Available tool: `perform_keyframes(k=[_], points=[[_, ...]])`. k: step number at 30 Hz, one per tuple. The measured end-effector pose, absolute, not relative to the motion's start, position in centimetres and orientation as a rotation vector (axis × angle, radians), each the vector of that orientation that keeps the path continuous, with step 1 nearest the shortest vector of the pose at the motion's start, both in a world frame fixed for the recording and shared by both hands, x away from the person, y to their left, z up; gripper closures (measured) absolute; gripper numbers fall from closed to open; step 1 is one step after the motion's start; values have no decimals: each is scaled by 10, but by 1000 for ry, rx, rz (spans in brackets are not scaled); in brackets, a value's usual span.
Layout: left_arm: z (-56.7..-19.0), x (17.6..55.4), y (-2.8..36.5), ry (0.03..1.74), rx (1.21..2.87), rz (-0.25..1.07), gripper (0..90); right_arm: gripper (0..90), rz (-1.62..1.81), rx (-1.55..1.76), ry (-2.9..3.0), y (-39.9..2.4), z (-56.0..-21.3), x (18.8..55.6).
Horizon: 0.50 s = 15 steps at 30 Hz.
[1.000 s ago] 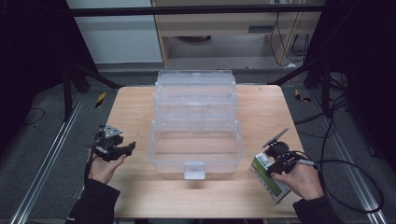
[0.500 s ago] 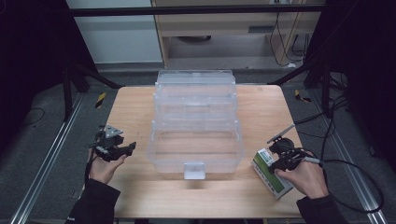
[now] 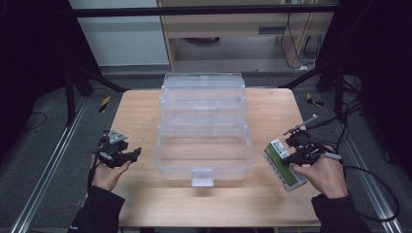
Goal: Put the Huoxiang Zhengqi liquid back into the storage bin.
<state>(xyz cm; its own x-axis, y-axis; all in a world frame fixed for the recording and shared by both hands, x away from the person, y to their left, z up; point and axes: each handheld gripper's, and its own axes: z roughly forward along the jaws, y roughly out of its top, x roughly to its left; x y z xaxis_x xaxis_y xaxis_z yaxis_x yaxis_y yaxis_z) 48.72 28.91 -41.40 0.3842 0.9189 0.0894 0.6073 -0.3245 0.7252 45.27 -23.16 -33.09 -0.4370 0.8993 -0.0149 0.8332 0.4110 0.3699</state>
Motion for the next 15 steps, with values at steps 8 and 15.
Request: perform_keyframes(k=[8, 15], points=[[-415, 487, 289, 1306, 2048, 670, 438, 644, 520, 1466, 2437, -232, -314, 457], [-415, 488, 289, 1306, 2050, 670, 438, 644, 537, 1427, 2425, -228, -297, 462]])
